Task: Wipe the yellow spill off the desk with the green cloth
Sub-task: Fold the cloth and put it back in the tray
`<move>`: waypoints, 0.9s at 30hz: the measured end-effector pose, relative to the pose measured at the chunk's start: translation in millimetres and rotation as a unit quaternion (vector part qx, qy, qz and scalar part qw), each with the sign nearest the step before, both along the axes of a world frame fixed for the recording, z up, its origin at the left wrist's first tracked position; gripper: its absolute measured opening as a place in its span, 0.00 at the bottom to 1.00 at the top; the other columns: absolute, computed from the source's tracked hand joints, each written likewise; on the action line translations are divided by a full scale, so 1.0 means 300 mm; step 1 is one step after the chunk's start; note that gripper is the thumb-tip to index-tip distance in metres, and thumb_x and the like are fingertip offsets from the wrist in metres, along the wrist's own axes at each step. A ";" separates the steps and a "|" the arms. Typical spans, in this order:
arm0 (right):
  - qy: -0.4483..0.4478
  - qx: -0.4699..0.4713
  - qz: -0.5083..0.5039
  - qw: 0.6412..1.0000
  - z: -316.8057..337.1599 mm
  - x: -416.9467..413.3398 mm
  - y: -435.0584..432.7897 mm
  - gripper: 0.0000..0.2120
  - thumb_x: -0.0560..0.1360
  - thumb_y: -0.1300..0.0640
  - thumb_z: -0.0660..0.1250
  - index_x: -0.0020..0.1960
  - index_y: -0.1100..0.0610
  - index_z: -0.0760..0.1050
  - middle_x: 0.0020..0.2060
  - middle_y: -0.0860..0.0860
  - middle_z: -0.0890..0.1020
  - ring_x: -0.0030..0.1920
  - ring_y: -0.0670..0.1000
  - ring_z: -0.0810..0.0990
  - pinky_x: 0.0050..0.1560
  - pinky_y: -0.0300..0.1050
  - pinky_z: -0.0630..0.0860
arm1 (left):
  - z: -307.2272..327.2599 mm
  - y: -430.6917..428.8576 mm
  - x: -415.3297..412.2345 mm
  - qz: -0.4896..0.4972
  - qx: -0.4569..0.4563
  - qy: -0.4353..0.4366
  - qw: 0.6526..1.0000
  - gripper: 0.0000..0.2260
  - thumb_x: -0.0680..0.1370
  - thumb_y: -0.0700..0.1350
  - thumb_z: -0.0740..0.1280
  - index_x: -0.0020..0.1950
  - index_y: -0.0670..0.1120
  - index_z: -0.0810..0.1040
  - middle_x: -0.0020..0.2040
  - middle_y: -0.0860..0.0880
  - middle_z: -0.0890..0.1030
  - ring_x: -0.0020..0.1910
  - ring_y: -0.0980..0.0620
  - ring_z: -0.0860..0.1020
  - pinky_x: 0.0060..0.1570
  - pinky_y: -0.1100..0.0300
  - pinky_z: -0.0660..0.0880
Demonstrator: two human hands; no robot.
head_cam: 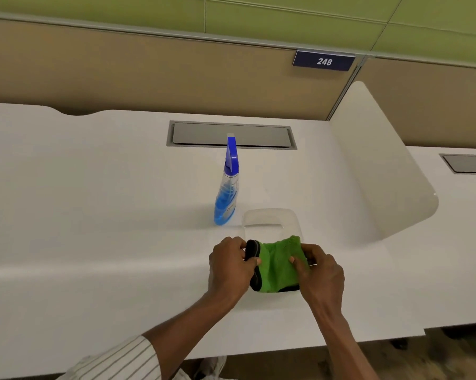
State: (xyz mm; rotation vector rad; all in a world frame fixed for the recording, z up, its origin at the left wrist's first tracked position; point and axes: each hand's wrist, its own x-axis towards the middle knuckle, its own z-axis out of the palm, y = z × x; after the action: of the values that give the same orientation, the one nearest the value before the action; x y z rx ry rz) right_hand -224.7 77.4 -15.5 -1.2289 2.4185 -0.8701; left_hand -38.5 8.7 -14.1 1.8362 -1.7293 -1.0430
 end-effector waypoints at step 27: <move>0.078 -0.115 0.091 0.986 0.058 0.108 -0.147 0.14 0.72 0.59 0.79 0.57 0.52 0.84 0.51 0.48 0.82 0.52 0.52 0.80 0.40 0.46 0.77 | -0.098 0.042 0.026 0.008 0.089 -0.019 0.996 0.22 0.71 0.71 0.76 0.45 0.58 0.71 0.41 0.59 0.79 0.43 0.55 0.81 0.44 0.57 0.79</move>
State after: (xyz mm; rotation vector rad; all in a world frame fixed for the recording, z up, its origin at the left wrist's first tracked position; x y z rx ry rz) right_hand -192.4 33.4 1.9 -1.6301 2.3250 -1.0539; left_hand -30.6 21.5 -43.6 1.9863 -1.6886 -1.1959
